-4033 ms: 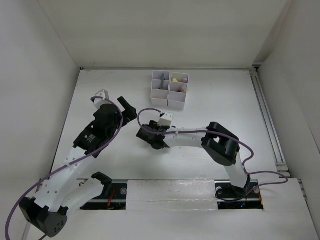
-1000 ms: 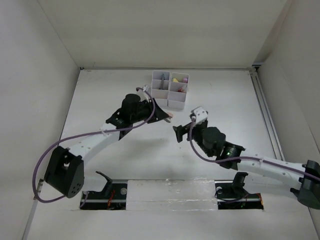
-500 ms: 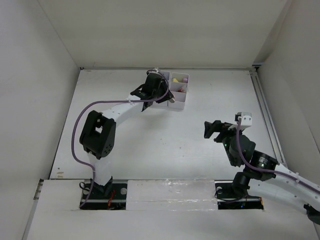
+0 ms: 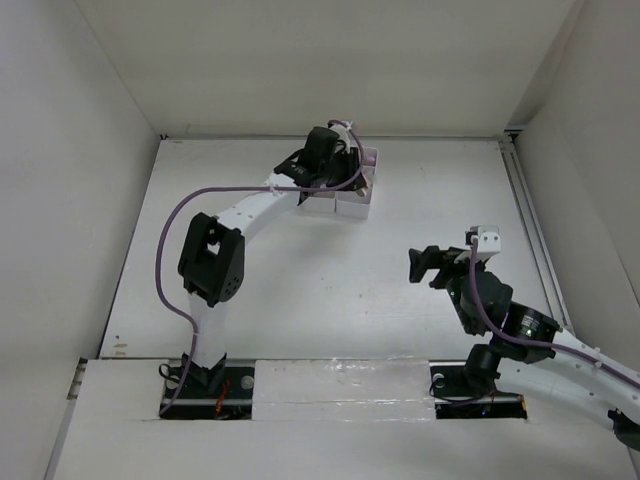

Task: Sort the stationery into containers
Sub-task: Place the stationery in the storage box.

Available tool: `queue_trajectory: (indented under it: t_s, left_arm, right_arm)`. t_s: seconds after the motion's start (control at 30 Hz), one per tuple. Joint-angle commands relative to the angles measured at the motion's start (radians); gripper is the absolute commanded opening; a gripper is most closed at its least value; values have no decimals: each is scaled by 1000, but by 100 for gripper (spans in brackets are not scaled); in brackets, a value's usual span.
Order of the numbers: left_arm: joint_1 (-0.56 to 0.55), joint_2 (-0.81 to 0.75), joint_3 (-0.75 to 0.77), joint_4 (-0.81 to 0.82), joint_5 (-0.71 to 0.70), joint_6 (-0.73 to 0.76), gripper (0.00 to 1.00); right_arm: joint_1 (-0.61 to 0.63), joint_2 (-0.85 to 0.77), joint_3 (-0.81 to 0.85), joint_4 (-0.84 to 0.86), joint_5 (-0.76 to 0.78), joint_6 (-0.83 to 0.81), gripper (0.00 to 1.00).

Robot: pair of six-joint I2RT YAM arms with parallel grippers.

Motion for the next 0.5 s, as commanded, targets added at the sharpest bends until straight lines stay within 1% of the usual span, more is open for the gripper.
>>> queue_trajectory:
  t_s: [0.0, 0.03, 0.1, 0.13, 0.17, 0.23, 0.27, 0.3, 0.33, 0.4, 0.47]
  left_arm:
    - [2, -26, 66, -87, 62, 218, 0]
    - [2, -40, 34, -65, 71, 287, 0]
    - [2, -93, -33, -16, 85, 379, 0]
    - [2, -106, -47, -15, 85, 380, 0]
    - [2, -116, -64, -15, 85, 447, 0]
    - [2, -136, -101, -3, 85, 522, 0]
    - [2, -137, -101, -3, 85, 562, 0]
    - [2, -137, -101, -3, 121, 600, 0]
    - [2, -124, -101, -18, 137, 683, 0]
    - [12, -112, -63, -37, 166, 714, 0]
    - [12, -112, -49, -25, 175, 714, 0]
  right_arm:
    - [-4, -14, 25, 74, -44, -70, 100]
    - [-4, -14, 14, 74, -44, -70, 100]
    - [-4, -14, 14, 92, -53, -88, 100]
    - [-4, -14, 14, 92, -64, -88, 100]
    - [-4, -23, 14, 92, -64, -99, 100]
    - [-4, -23, 14, 92, -78, -108, 100]
    - [-4, -33, 14, 92, -78, -117, 100]
    - [-4, -33, 14, 92, -87, -117, 100]
    - [-4, -33, 14, 92, -87, -127, 100]
    - [-4, -54, 14, 92, -96, -127, 100]
    - [-4, -65, 5, 92, -105, -137, 100]
